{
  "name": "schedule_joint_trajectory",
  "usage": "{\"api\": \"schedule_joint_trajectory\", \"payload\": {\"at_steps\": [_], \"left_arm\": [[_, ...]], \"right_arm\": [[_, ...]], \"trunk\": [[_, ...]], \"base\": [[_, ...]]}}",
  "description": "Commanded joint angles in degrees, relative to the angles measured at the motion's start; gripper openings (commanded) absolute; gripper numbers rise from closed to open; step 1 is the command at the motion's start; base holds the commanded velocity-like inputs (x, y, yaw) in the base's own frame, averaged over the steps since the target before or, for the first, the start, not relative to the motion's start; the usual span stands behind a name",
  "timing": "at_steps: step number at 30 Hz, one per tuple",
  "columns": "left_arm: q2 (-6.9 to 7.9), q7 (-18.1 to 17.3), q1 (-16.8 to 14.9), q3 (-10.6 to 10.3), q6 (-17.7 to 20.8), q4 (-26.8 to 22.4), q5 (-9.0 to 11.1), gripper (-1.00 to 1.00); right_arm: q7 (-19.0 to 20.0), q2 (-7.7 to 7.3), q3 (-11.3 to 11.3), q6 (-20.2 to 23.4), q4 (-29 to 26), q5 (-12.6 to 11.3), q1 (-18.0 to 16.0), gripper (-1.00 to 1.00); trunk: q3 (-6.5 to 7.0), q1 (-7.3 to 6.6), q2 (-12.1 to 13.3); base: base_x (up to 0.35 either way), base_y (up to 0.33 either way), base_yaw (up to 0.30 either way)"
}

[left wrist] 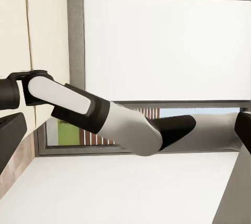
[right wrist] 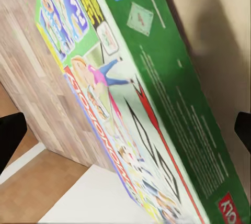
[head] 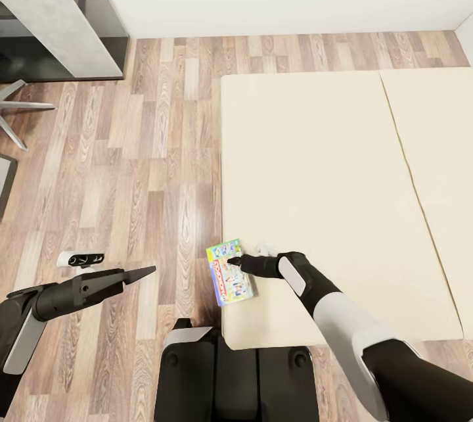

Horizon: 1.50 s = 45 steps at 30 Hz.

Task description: Put all the toys in the child's room - the three board games (two on the bed and one on the table), the two jigsaw puzzles on the table, and the tennis ball on the table - inside the toy box on the table in the child's room.

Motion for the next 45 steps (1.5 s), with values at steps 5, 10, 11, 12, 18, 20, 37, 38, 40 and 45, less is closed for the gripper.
{"api": "schedule_joint_trajectory", "payload": {"at_steps": [5, 10, 11, 12, 18, 20, 37, 38, 40, 45], "left_arm": [[0.02, -0.2, 0.0, 0.0, 0.6, 0.0, 0.0, 1.0], [0.02, -0.2, 0.0, 0.0, 0.6, 0.0, 0.0, 1.0], [0.02, -0.2, 0.0, 0.0, 0.6, 0.0, 0.0, 1.0], [0.02, -0.2, 0.0, 0.0, 0.6, 0.0, 0.0, 1.0], [0.02, -0.2, 0.0, 0.0, 0.6, 0.0, 0.0, 1.0], [0.02, -0.2, 0.0, 0.0, 0.6, 0.0, 0.0, 1.0], [0.06, -0.3, 0.0, 0.1, 0.6, 0.0, 0.0, 1.0], [0.07, -0.3, 0.0, 0.2, 0.6, 0.0, 0.0, 1.0], [0.08, -0.3, 0.0, 0.3, 0.6, 0.0, 0.0, 1.0], [0.1, -0.4, 0.0, 0.3, 0.6, 0.0, 0.1, 1.0]], "right_arm": [[0.1, -0.02, 0.1, 0.1, -0.1, 0.1, 0.9, 1.0], [0.1, -0.01, 0.1, 0.1, -0.1, 0.1, 1.1, 1.0], [0.1, -0.01, 0.1, 0.1, -0.2, 0.1, 1.1, 1.0], [0.1, -0.02, 0.1, 0.1, -0.2, 0.1, 1.1, 1.0], [0.1, -0.16, 0.1, 0.1, -0.2, 0.1, 1.1, 1.0], [0.1, -0.18, 0.1, 0.1, -0.2, 0.1, 1.1, 1.0], [0.1, -1.17, 0.1, 0.2, -0.5, 0.1, 1.1, 1.0], [0.1, -1.25, 0.1, 0.2, -0.6, 0.1, 1.1, 1.0], [0.1, -1.42, 0.1, 0.2, -0.8, 0.1, 1.1, 1.0], [0.1, -2.01, 0.1, 0.6, -1.9, 0.1, 1.2, 1.0]], "trunk": [[-0.06, 0.03, -0.1], [-0.06, 0.03, -0.1], [-0.06, 0.03, -0.1], [-0.06, 0.03, -0.1], [-0.06, 0.03, -0.1], [-0.06, 0.03, -0.1], [-0.06, 0.03, -0.1], [-0.06, 0.03, -0.1], [-0.06, 0.03, -0.1], [-0.06, 0.03, -0.1]], "base": [[0.0, 0.0, 0.0], [0.0, 0.0, 0.0], [0.0, 0.0, 0.0], [0.0, 0.0, 0.0], [0.0, 0.0, 0.0], [0.0, 0.0, 0.0], [0.0, 0.0, 0.0], [0.0, 0.0, 0.0], [0.0, 0.0, 0.0], [0.0, 0.0, 0.0]]}}
